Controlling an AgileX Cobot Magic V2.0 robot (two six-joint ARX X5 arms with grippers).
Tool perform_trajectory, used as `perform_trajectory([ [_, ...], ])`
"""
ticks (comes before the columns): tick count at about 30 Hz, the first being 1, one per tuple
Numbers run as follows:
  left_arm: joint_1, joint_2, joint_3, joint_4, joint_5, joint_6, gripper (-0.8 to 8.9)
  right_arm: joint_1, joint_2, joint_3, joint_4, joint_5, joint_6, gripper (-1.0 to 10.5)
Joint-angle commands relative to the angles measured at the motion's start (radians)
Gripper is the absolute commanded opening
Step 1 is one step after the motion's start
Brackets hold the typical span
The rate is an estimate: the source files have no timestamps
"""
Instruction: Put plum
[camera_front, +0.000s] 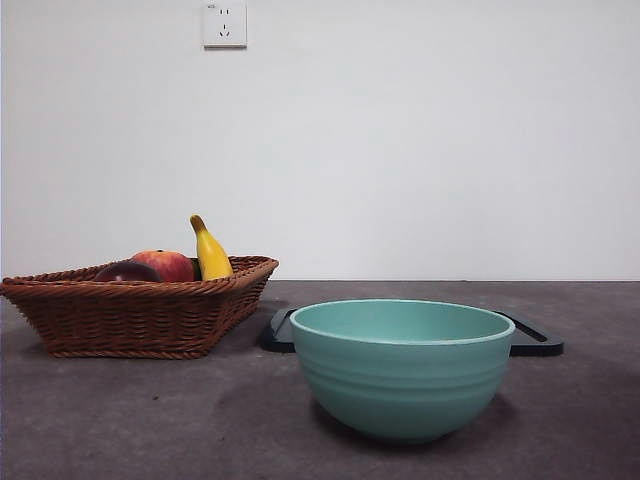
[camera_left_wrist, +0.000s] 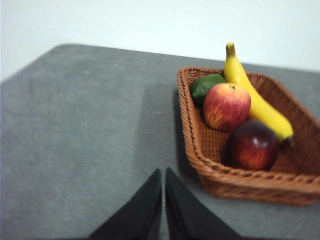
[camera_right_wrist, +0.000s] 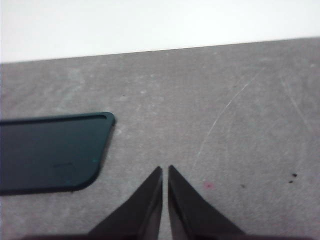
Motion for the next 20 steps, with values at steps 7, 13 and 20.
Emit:
perform_trajectory([
  [7, 0.002, -0.001, 0.031, -0.016, 0.006, -0.248, 0.1, -0.001, -0.002, 0.027, 0.035, -0.06, 0.136, 0.1],
  [13, 0.002, 0.001, 0.137, -0.085, 0.006, -0.284, 0.11, -0.001, 0.0, 0.135, -0.007, -0.06, 0.154, 0.1],
  [20, 0.002, 0.073, 0.306, -0.175, 0.046, -0.266, 0.1, -0.001, 0.076, 0.332, -0.104, -0.073, 0.147, 0.1],
])
